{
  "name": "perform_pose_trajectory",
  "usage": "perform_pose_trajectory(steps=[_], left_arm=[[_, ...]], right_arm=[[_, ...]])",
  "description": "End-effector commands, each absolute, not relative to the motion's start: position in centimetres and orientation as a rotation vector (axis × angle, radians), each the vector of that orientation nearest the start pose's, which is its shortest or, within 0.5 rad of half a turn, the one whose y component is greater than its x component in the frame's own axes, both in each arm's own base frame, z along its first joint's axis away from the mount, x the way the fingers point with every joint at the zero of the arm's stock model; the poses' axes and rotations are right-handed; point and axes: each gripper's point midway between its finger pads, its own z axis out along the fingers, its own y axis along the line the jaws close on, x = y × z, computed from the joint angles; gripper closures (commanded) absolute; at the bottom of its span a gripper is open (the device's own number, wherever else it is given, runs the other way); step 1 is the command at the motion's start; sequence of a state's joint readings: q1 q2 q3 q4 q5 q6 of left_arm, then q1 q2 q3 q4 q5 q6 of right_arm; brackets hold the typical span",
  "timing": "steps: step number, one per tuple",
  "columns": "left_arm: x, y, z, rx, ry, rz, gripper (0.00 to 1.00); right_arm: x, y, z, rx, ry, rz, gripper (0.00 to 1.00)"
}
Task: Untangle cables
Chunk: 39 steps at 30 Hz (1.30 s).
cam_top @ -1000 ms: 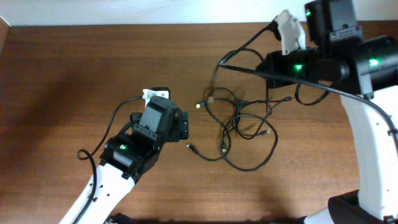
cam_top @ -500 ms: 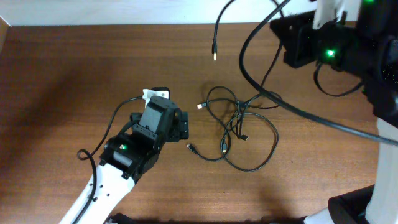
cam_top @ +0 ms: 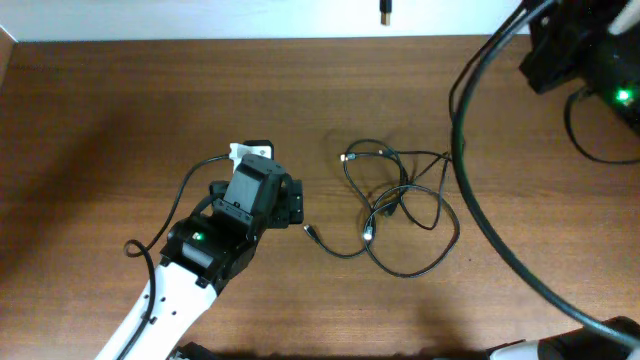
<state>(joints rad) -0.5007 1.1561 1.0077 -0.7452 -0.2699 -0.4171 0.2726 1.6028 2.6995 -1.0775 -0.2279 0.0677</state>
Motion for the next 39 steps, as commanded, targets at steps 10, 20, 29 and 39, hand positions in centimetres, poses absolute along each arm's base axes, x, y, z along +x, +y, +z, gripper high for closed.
perform_pose_trajectory(steps=[10, 20, 29, 39], left_arm=[[28.7, -16.2, 19.3, 0.165, 2.467, -0.432, 0.01], [28.2, -23.7, 16.4, 0.429, 2.496, -0.642, 0.01], [26.7, -34.0, 15.5, 0.663, 2.303, -0.745, 0.01], [26.0, -41.1, 11.7, 0.697, 2.223, -0.855, 0.01]], right_arm=[[30.0, 12.2, 62.6, -0.329, 1.542, 0.433, 0.96], [30.5, 11.1, 61.0, -0.28, 1.619, 0.379, 0.96], [30.8, 10.2, 60.6, -0.237, 1.638, 0.333, 0.96], [30.8, 10.2, 60.4, -0.238, 1.646, 0.332, 0.96]])
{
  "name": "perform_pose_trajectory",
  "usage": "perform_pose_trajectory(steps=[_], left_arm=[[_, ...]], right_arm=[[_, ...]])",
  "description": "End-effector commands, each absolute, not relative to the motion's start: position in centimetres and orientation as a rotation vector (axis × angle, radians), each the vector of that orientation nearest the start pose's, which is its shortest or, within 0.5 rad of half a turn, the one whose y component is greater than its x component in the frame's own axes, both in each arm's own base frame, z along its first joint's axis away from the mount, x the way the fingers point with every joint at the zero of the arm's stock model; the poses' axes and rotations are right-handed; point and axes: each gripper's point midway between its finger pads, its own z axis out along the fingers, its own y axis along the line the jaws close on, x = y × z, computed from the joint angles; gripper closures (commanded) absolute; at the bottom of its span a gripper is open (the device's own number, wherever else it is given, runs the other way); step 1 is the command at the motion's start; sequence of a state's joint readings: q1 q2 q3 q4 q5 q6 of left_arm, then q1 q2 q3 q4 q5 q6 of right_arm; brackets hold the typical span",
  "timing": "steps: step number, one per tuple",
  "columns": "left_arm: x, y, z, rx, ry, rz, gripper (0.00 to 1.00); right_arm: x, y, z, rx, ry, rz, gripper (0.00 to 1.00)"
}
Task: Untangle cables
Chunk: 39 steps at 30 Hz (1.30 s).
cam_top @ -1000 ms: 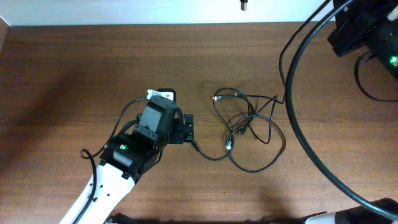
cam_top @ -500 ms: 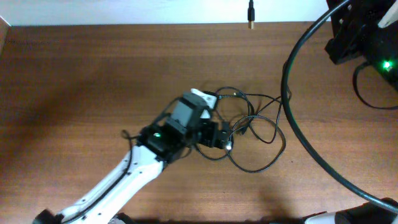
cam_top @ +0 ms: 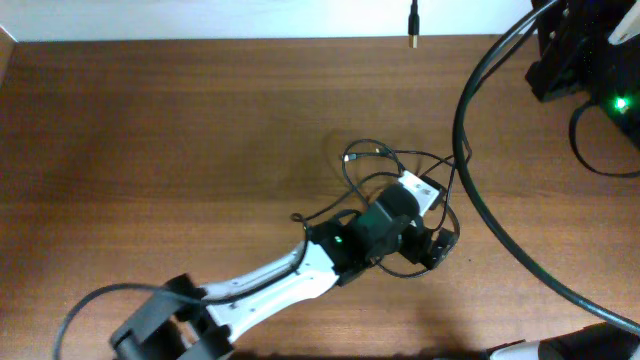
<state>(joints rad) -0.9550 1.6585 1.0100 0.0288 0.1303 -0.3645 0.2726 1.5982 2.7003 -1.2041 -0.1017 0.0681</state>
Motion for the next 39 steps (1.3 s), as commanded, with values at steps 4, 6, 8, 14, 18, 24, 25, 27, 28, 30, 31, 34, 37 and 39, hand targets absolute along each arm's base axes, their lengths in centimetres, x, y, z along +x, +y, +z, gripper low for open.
perform_pose_trajectory(steps=[4, 6, 8, 14, 18, 24, 25, 27, 28, 30, 31, 34, 37, 39], left_arm=[[26.9, -42.1, 10.9, 0.662, 2.194, -0.877, 0.01], [27.8, -42.1, 11.1, 0.626, 2.166, -0.847, 0.01], [28.7, -41.5, 10.9, 0.586, 2.164, -0.784, 0.01], [29.4, -40.0, 8.1, 0.552, 2.227, -0.644, 0.0], [29.4, -40.5, 7.7, 0.558, 2.22, -0.658, 0.09], [29.6, -40.8, 8.3, 0.549, 2.193, -0.678, 0.85], [29.6, -40.8, 8.3, 0.549, 2.193, -0.678, 0.95], [29.5, -40.6, 7.9, 0.553, 2.208, -0.665, 1.0], [29.6, -40.3, 7.6, 0.552, 2.222, -0.649, 1.0], [30.5, -38.1, 6.8, 0.424, 2.288, -0.562, 1.0], [31.1, -36.6, 6.5, 0.318, 2.318, -0.507, 1.0], [33.1, -30.8, 6.0, -0.008, 2.383, -0.328, 1.0], [34.2, -27.0, 5.9, -0.206, 2.422, -0.275, 1.0], [34.8, -24.8, 5.9, -0.316, 2.437, -0.249, 1.0]], right_arm=[[30.6, 10.1, 60.3, -0.239, 1.652, 0.331, 0.96], [30.4, 10.1, 60.3, -0.239, 1.651, 0.331, 0.96], [30.3, 10.1, 60.3, -0.239, 1.651, 0.331, 0.96], [30.0, 10.1, 60.3, -0.242, 1.651, 0.336, 0.96], [29.7, 10.1, 60.3, -0.232, 1.655, 0.35, 0.96], [29.1, 9.9, 59.8, -0.231, 1.681, 0.35, 0.96], [29.0, 9.8, 59.7, -0.231, 1.684, 0.35, 0.96], [28.9, 9.7, 59.8, -0.229, 1.682, 0.347, 0.96], [28.8, 9.6, 59.8, -0.225, 1.68, 0.342, 0.96], [28.7, 8.9, 59.8, -0.197, 1.684, 0.311, 0.96], [28.6, 8.6, 59.7, -0.183, 1.687, 0.296, 0.96], [28.1, 7.6, 59.8, -0.149, 1.686, 0.257, 0.96], [27.7, 7.5, 60.1, -0.145, 1.676, 0.256, 0.96], [27.7, 7.2, 60.1, -0.134, 1.676, 0.243, 0.96]])
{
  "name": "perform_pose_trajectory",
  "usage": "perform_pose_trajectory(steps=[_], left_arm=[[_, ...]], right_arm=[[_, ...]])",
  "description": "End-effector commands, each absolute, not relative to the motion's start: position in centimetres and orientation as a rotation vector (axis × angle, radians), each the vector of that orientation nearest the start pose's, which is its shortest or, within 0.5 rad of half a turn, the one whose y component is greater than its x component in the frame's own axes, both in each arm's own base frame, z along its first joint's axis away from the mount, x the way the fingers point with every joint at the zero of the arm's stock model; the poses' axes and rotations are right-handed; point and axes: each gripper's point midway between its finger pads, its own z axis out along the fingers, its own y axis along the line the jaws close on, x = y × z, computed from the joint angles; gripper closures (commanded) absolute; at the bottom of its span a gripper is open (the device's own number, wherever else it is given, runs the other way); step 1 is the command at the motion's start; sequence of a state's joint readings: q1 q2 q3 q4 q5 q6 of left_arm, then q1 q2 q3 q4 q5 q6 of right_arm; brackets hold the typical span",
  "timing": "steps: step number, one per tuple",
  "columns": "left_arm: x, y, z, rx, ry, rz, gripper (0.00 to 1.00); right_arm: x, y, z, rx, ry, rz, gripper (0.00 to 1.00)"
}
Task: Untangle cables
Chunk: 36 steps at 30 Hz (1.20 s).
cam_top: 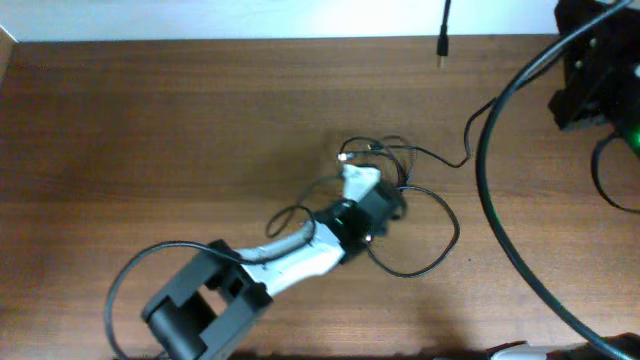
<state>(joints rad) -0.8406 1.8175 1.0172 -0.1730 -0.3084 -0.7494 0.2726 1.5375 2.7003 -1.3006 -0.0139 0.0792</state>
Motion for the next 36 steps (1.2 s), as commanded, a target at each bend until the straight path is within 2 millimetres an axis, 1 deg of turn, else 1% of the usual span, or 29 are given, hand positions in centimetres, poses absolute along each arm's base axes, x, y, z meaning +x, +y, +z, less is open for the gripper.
perform_pose_trajectory(steps=[1, 3, 7, 11, 13, 14, 16, 17, 19, 24, 25, 27, 28, 30, 33, 34, 35, 36], left_arm=[[35.0, -24.2, 5.8, -0.333, 2.44, -0.237, 1.0], [35.3, -22.9, 5.6, -0.361, 2.452, -0.204, 1.0], [35.3, -20.0, 4.7, -0.517, 2.479, -0.142, 1.0], [35.9, -18.7, 4.8, -0.558, 2.47, -0.128, 1.0], [35.9, -19.1, 5.0, -0.527, 2.487, -0.157, 1.0], [35.9, -19.2, 5.2, -0.487, 2.491, -0.152, 1.0], [36.0, -18.6, 5.7, -0.434, 2.483, -0.109, 1.0], [36.0, -17.7, 5.9, -0.448, 2.472, -0.062, 1.0], [35.9, -15.9, 6.2, -0.473, 2.458, 0.022, 1.0], [35.7, -11.7, 6.2, -0.57, 2.476, 0.127, 1.0], [35.7, -10.9, 6.3, -0.596, 2.483, 0.136, 1.0], [35.6, -9.9, 6.5, -0.638, 2.499, 0.117, 1.0], [35.6, -9.9, 6.7, -0.651, 2.502, 0.089, 1.0], [35.8, -10.6, 7.5, -0.637, 2.504, 0.014, 1.0], [36.7, -13.7, 9.8, -0.413, 2.507, -0.18, 1.0], [37.0, -14.5, 10.7, -0.35, 2.491, -0.233, 1.0], [37.4, -15.3, 12.0, -0.287, 2.458, -0.29, 1.0], [37.6, -15.6, 13.0, -0.277, 2.43, -0.32, 1.0]], right_arm=[[27.8, 6.9, 60.1, -0.121, 1.677, 0.229, 0.96], [27.9, 6.4, 60.0, -0.096, 1.683, 0.2, 0.96], [28.0, 5.7, 59.6, -0.071, 1.697, 0.167, 0.96], [28.0, 5.3, 59.3, -0.054, 1.711, 0.143, 0.96], [28.2, 5.1, 58.7, -0.046, 1.732, 0.125, 0.96], [28.5, 4.5, 58.5, -0.022, 1.742, 0.093, 0.96], [28.8, 2.7, 58.2, 0.052, 1.75, -0.007, 0.96], [28.8, 1.2, 58.2, 0.117, 1.745, -0.087, 0.96], [28.4, -0.8, 58.4, 0.204, 1.729, -0.191, 0.96], [27.2, -3.8, 58.8, 0.338, 1.694, -0.351, 0.96], [27.0, -4.4, 58.9, 0.362, 1.686, -0.379, 0.96], [26.6, -5.1, 59.0, 0.398, 1.674, -0.421, 0.96], [26.6, -5.1, 59.0, 0.399, 1.674, -0.423, 0.96], [26.7, -4.9, 59.0, 0.39, 1.678, -0.411, 0.96], [27.5, -4.3, 58.5, 0.361, 1.699, -0.39, 0.96], [27.6, -4.3, 58.4, 0.36, 1.703, -0.393, 0.96], [28.0, -4.2, 58.2, 0.356, 1.712, -0.399, 0.96], [28.3, -4.1, 58.0, 0.354, 1.72, -0.403, 0.96]])
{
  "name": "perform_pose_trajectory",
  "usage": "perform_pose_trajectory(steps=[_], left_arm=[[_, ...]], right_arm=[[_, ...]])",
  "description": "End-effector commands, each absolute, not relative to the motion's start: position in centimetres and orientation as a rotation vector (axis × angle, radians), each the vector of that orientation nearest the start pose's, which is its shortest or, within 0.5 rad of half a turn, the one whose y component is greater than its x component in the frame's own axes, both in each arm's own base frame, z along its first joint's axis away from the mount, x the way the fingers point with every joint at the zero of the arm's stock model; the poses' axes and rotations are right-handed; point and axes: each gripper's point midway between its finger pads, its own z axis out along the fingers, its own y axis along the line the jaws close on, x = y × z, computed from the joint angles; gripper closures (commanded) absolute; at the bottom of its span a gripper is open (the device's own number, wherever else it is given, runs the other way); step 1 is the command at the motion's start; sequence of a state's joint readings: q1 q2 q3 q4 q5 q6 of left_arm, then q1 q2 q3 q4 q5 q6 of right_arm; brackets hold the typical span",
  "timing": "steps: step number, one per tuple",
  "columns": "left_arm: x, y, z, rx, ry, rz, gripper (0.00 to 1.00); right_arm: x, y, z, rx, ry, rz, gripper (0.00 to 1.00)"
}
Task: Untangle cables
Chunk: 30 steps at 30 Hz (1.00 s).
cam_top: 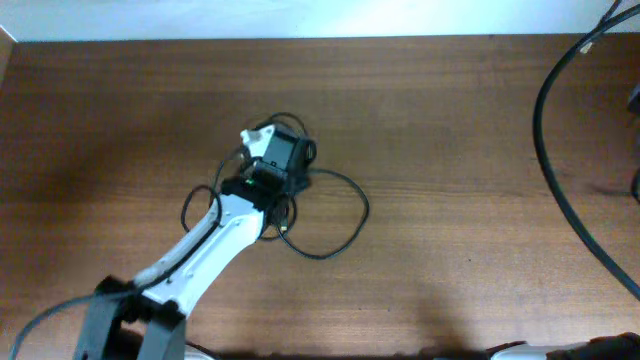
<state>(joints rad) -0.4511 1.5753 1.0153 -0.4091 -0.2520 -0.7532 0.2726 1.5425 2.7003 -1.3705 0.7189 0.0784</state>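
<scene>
A thin black cable (345, 215) lies in loops on the brown table (120, 120), gathered into a knot under my left gripper (290, 160). The left arm reaches up from the bottom left, and its wrist body hides the fingers. Cable strands run out from beneath the wrist on the right and below it. One plug end (284, 231) lies just below the arm. Another thin cable end (588, 42) hangs near the top right corner. My right gripper is out of view.
A thick black arm cable (560, 160) sweeps down the right side of the table. A dark piece of the right arm (635, 100) shows at the right edge. The white wall (300, 15) borders the table's far edge.
My left gripper has moved left and a little up, from the table's middle to left of centre. The cable tangle moved with it. The right arm and its hanging plug moved further right.
At first my left gripper sat left of the tangle, which lay at the table's centre. Then it was over the tangle's right side, then on its middle. Now gripper and tangle sit further left, while the right arm with the hanging plug has moved steadily rightward out of view.
</scene>
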Motion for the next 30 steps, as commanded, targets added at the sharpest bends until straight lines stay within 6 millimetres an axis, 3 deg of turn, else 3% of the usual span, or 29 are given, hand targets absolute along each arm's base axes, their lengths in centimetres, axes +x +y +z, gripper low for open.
perform_pose_trajectory(steps=[1, 4, 7, 16, 22, 30], left_arm=[[37.5, -15.6, 13.6, -0.275, 2.419, -0.333, 1.0], [37.2, -16.0, 14.0, -0.244, 2.423, -0.362, 1.0], [36.4, -17.7, 13.9, -0.159, 2.461, -0.465, 1.0], [35.6, -18.7, 13.7, -0.121, 2.494, -0.545, 1.0], [35.4, -18.6, 13.5, -0.118, 2.509, -0.535, 1.0], [35.3, -18.6, 13.4, -0.109, 2.511, -0.53, 1.0]], right_arm=[[28.5, -4.1, 57.8, 0.353, 1.727, -0.411, 0.96], [28.9, -4.0, 57.6, 0.353, 1.734, -0.418, 0.96], [29.2, -4.0, 57.3, 0.354, 1.742, -0.432, 0.96], [29.8, -5.7, 56.5, 0.416, 1.757, -0.537, 0.96], [31.1, -8.2, 55.0, 0.471, 1.806, -0.588, 0.96], [35.7, -13.8, 50.1, 0.562, 1.939, -0.606, 0.96]])
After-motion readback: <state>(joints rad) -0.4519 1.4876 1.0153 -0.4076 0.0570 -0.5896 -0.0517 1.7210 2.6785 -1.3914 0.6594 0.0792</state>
